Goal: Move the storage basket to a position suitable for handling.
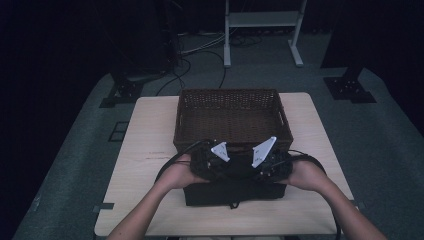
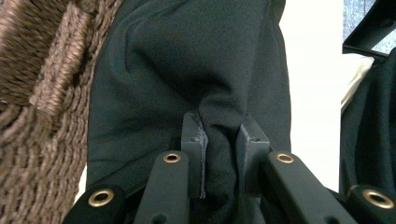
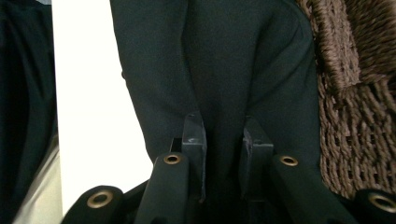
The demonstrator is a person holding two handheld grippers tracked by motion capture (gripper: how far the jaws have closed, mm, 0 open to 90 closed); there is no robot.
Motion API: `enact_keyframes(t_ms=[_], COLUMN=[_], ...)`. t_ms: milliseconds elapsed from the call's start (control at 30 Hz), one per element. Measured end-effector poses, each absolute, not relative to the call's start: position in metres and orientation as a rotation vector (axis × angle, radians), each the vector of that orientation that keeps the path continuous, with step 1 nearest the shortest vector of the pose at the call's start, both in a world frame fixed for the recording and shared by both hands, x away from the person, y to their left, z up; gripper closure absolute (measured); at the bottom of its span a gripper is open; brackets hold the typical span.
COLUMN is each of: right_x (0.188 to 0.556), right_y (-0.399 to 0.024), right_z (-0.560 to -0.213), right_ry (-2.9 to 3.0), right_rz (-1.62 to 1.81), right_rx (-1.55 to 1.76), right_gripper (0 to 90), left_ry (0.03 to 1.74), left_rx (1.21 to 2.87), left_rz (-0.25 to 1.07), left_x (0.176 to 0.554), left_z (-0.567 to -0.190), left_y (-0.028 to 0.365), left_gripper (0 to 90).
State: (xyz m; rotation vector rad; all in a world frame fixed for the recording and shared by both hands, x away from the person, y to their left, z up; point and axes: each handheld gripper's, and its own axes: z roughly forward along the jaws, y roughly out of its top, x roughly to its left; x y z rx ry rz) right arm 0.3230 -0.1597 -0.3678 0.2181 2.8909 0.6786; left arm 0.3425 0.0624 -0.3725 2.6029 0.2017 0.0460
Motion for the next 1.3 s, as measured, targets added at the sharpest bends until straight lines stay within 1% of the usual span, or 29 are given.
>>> enact_keyframes(t_ms=[633, 1300], right_x=[0.325, 0.332], right_y=[-0.161, -0.157], right_z=[-0.328, -0.299], right_ry=[2.857, 2.856], right_rz=[0.701, 0.718], right_rx=[0.187, 0.173], right_gripper=[74.8, 74.8], left_ry=[0.185, 0.169], left_rx=[2.601, 2.597], left_rz=[0.088, 0.118], left_x=[0.345, 0.349], left_z=[-0.332, -0.303], left_y=[0.063, 0.069], left_gripper=[76.1, 76.1])
